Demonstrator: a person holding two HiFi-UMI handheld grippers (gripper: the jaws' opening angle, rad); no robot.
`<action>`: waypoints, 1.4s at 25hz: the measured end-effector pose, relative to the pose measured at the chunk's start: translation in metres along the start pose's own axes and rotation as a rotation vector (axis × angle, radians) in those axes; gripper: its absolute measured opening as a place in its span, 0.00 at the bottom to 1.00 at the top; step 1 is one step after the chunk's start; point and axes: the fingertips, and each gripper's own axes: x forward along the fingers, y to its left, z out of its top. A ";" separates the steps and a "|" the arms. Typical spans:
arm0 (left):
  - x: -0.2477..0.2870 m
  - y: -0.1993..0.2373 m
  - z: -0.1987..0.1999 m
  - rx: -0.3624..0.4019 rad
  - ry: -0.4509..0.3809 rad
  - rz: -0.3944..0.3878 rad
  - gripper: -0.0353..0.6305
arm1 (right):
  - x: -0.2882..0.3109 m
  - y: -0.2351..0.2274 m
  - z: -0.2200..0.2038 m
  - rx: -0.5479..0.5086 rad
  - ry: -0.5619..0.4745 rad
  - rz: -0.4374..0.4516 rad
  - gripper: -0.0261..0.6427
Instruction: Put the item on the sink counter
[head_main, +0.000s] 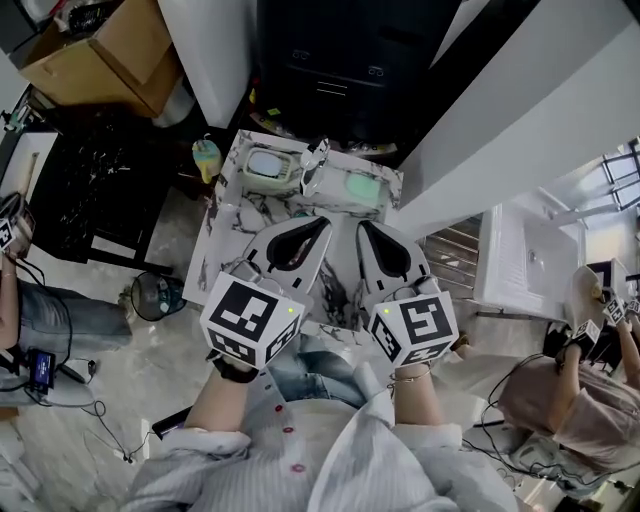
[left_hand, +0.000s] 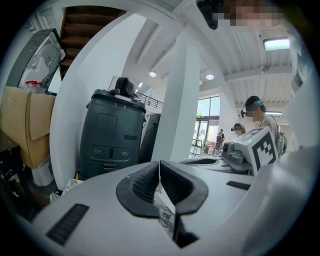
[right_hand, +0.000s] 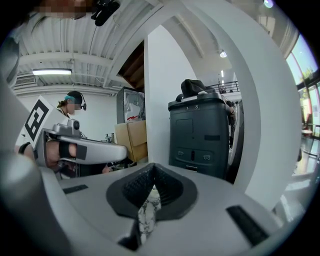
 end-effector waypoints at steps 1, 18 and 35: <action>0.002 0.001 -0.002 -0.002 0.007 -0.004 0.08 | 0.003 -0.002 -0.002 -0.002 0.005 -0.003 0.06; 0.060 0.024 -0.063 -0.097 0.126 -0.065 0.08 | 0.066 -0.054 -0.070 0.003 0.174 -0.033 0.06; 0.100 0.041 -0.137 -0.203 0.244 -0.060 0.08 | 0.127 -0.114 -0.159 -0.029 0.366 -0.071 0.06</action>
